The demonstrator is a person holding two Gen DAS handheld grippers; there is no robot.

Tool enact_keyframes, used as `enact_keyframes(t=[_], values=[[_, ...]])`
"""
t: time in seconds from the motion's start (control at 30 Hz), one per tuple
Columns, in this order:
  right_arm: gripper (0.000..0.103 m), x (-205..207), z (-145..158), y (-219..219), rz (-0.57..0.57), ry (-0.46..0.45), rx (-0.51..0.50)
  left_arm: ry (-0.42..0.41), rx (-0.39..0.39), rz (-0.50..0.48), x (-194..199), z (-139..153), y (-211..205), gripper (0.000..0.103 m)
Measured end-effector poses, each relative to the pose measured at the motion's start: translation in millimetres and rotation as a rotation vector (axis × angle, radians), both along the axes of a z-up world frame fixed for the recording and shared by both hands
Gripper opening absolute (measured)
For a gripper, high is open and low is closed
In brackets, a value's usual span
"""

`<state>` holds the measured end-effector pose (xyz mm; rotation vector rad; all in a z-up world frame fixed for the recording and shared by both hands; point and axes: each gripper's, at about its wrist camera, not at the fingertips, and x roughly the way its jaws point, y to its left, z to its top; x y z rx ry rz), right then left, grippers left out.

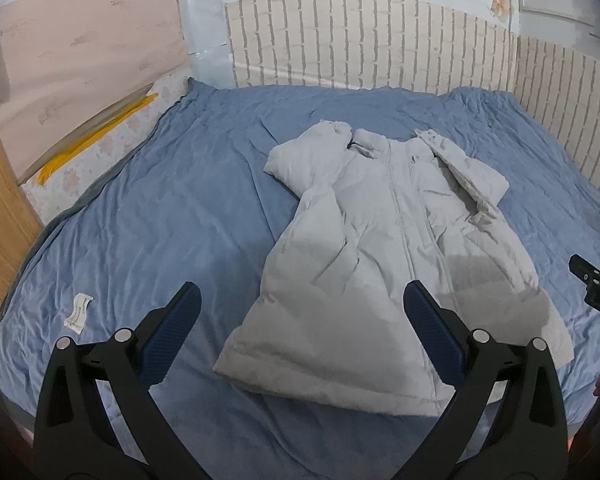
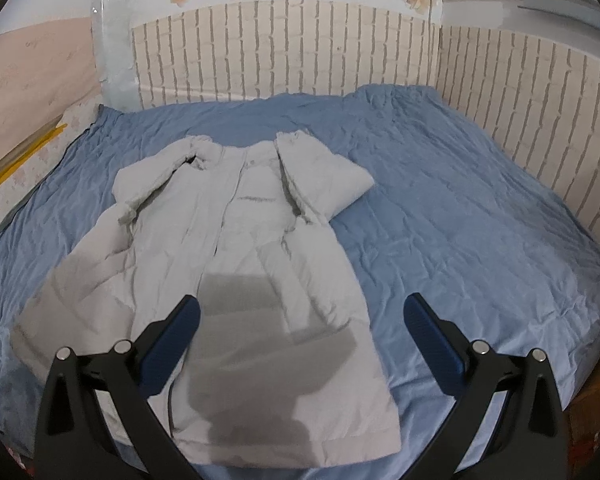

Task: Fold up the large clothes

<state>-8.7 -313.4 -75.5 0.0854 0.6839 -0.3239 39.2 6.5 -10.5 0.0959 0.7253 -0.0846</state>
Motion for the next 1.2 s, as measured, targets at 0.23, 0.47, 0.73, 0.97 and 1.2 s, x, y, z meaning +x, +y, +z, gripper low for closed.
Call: enact_keyframes(t=[0.23, 0.47, 0.73, 0.97, 1.2], values=[[0.102, 22, 24, -1, 0.008, -0.021, -0.051, -0.023, -0.025, 0.006, 31, 23, 2, 0.100], [0.102, 60, 49, 1, 0.040, -0.013, -0.130, -0.054, -0.029, -0.039, 68, 60, 2, 0.100], [0.102, 112, 88, -11, 0.051, -0.031, -0.147, -0.105, 0.014, -0.120, 109, 94, -13, 0.100], [0.102, 159, 56, -28, 0.060, 0.039, -0.025, -0.046, -0.049, -0.155, 157, 71, -23, 0.100], [0.102, 202, 8, -35, 0.014, 0.141, -0.077, 0.086, 0.003, -0.112, 222, 16, -36, 0.100]])
